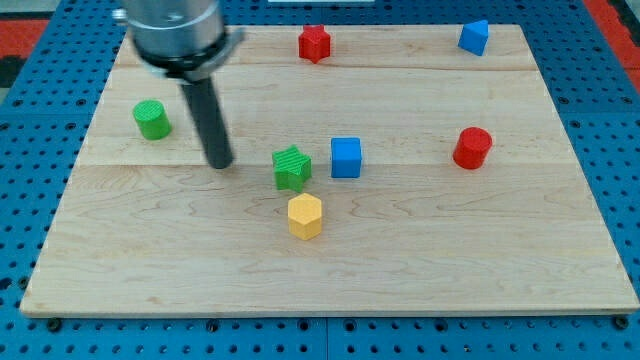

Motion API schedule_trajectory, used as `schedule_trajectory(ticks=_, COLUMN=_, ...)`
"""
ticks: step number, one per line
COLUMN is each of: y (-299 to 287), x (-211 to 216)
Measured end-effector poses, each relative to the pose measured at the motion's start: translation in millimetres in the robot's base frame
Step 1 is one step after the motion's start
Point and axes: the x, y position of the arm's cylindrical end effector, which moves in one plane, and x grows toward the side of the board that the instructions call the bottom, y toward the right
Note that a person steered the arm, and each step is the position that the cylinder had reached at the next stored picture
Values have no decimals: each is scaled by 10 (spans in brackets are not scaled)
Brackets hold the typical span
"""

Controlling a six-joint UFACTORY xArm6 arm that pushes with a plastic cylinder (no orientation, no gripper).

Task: Push the blue cube to the bottom left

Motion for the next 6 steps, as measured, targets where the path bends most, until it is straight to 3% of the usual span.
schedule_trajectory(ticks=2, y=1556, x=796)
schedule_trajectory(ticks=3, y=2322, x=947)
schedule_trajectory(ticks=4, y=1573, x=676)
schedule_trajectory(ticks=5, y=2049, x=666)
schedule_trajectory(ticks=6, y=1697, x=193)
